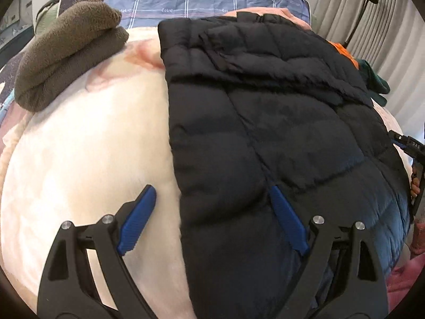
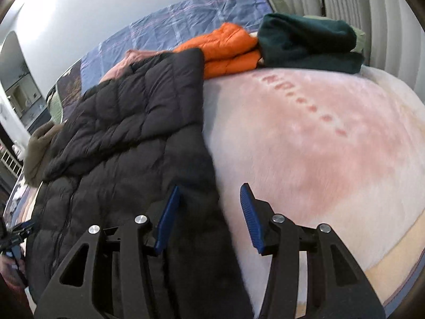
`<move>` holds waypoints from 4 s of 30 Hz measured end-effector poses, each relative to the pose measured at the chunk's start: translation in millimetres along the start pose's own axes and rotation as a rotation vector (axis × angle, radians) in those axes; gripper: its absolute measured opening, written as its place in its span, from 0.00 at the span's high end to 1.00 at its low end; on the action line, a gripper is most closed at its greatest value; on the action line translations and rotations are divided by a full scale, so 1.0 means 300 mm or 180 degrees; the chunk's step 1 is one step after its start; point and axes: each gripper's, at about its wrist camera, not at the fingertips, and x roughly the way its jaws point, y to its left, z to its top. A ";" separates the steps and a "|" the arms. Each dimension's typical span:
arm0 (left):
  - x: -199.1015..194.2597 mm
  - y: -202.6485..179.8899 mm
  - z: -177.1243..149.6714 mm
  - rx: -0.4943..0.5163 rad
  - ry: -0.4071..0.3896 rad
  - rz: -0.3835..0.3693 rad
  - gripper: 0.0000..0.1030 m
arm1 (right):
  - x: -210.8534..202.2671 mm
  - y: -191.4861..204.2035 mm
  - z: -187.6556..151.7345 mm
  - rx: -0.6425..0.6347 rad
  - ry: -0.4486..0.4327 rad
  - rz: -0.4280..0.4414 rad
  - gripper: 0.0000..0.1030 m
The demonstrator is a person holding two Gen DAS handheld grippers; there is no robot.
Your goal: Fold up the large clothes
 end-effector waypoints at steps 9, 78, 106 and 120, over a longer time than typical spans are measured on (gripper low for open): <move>-0.105 -0.010 -0.164 -0.0071 -0.0022 -0.0377 0.15 | -0.091 -0.070 -0.155 0.0181 0.0173 0.0339 0.52; -0.668 -0.174 -0.350 0.0004 -0.1394 -0.1236 0.94 | -0.720 -0.087 -0.276 0.0436 -0.0805 0.1998 0.97; -0.510 -0.044 0.008 -0.0304 -0.1424 -0.0555 0.90 | -0.413 0.059 0.054 0.0372 -0.1177 0.0994 0.97; -0.126 0.058 0.123 -0.0504 -0.0763 -0.0284 0.86 | -0.055 0.060 0.119 0.0377 -0.0685 0.0544 0.95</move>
